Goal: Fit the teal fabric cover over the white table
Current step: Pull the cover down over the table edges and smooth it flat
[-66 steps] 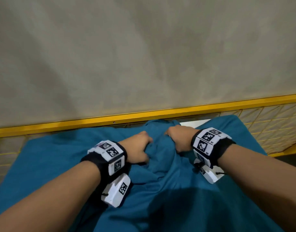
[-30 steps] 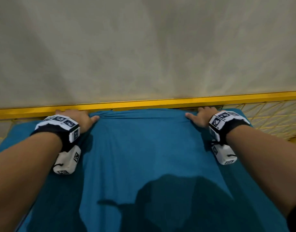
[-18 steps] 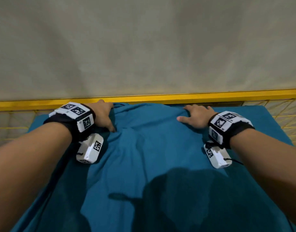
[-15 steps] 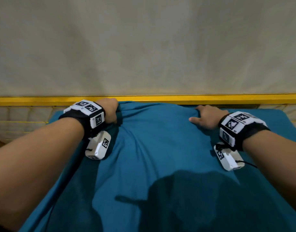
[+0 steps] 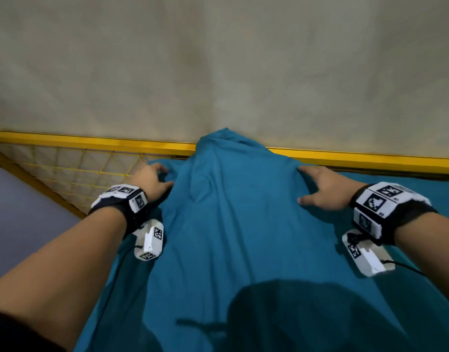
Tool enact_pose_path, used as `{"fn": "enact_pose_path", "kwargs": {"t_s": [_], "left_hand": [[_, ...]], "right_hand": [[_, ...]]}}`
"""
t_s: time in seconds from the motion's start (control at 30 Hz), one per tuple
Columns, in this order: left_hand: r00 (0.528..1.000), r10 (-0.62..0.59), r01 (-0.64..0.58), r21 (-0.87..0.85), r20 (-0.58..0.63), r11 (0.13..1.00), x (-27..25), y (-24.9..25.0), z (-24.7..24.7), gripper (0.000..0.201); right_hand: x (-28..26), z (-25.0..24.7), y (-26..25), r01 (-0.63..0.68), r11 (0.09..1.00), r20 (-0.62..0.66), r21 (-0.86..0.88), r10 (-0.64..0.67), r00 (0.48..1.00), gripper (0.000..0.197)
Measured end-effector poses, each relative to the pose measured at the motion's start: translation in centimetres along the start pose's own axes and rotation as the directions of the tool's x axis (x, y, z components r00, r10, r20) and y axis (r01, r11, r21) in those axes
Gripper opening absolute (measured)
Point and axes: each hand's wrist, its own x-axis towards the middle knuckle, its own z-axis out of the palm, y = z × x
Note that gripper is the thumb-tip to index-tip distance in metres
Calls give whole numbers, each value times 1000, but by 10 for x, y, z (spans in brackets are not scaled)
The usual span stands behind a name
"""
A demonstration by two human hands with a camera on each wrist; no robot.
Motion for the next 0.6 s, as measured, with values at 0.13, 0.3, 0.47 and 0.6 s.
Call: {"fn": "enact_pose_path", "kwargs": {"t_s": [0.13, 0.3, 0.47, 0.6], "left_hand": [[1000, -4, 5, 117, -11, 993, 0, 7, -18, 25], [932, -240, 266, 64, -272, 962, 16, -45, -71, 43], [986, 159, -159, -2, 50, 987, 1, -2, -30, 83], [960, 246, -254, 46, 134, 966, -4, 29, 14, 50]], "right_hand": [[1, 9, -12, -38, 993, -17, -116, 36, 999, 88], [-8, 6, -6, -142, 980, 39, -136, 148, 988, 87], [-2, 6, -50, -74, 997, -28, 13, 75, 997, 94], [3, 21, -80, -65, 992, -26, -107, 63, 998, 84]]}}
